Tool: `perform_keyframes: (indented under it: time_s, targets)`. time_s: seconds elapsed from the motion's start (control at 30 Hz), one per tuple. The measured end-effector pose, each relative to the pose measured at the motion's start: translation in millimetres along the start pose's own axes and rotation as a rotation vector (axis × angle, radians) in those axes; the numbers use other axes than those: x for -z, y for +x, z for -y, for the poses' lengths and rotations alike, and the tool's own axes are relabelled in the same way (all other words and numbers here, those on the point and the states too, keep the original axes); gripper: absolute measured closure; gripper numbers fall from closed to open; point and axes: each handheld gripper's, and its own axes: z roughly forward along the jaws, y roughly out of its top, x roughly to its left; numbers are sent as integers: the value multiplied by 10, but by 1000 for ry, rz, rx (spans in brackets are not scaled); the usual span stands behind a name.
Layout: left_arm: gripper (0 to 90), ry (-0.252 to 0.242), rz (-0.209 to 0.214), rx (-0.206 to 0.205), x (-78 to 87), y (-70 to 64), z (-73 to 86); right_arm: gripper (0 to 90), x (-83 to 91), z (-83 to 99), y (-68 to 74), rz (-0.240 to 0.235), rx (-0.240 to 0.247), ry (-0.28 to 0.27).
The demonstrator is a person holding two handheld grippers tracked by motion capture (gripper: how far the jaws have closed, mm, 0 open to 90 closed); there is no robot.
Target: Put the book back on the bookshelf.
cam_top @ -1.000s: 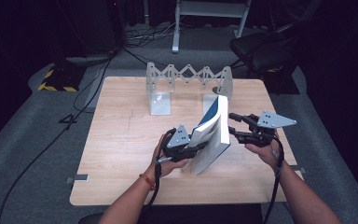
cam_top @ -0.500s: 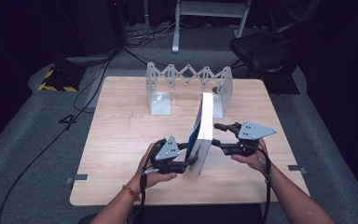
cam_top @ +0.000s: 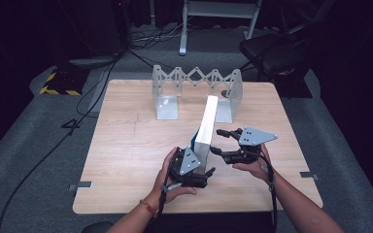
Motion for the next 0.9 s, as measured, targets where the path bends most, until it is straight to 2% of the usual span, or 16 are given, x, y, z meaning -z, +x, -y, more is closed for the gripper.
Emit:
perform_keyframes:
  time_s: [0.07,0.13,0.2,0.27,0.33,0.5,0.6,0.67,0.77,0.9]
  targets:
    - [126,-5,-23,9,-27,-20,-7,327,-5,14,-3,10,-5,-6]
    - [159,-12,-70,10,-53,-42,-13,317,-9,20,-15,8,-11,-6]
    - [173,-21,-84,16,-65,-43,-11,317,-11,20,-18,17,-5,-1]
    - [241,-24,-118,16,-68,-43,-4,310,-13,19,-20,18,-2,0]
    - [285,-35,-106,42,-52,-14,10,316,-17,21,-18,30,-4,-2]
    - [346,-27,-95,43,-17,14,24,325,-29,36,-25,43,-4,4]
    - [431,-16,-77,42,24,62,30,327,-33,53,-31,46,-1,10]
    - [485,-7,-64,62,58,116,40,328,-35,71,-45,53,4,17]
    - [560,4,-66,68,107,189,56,328,-20,99,-85,67,1,26]
    - [576,24,-42,63,149,268,57,329,44,144,-172,85,-15,34]
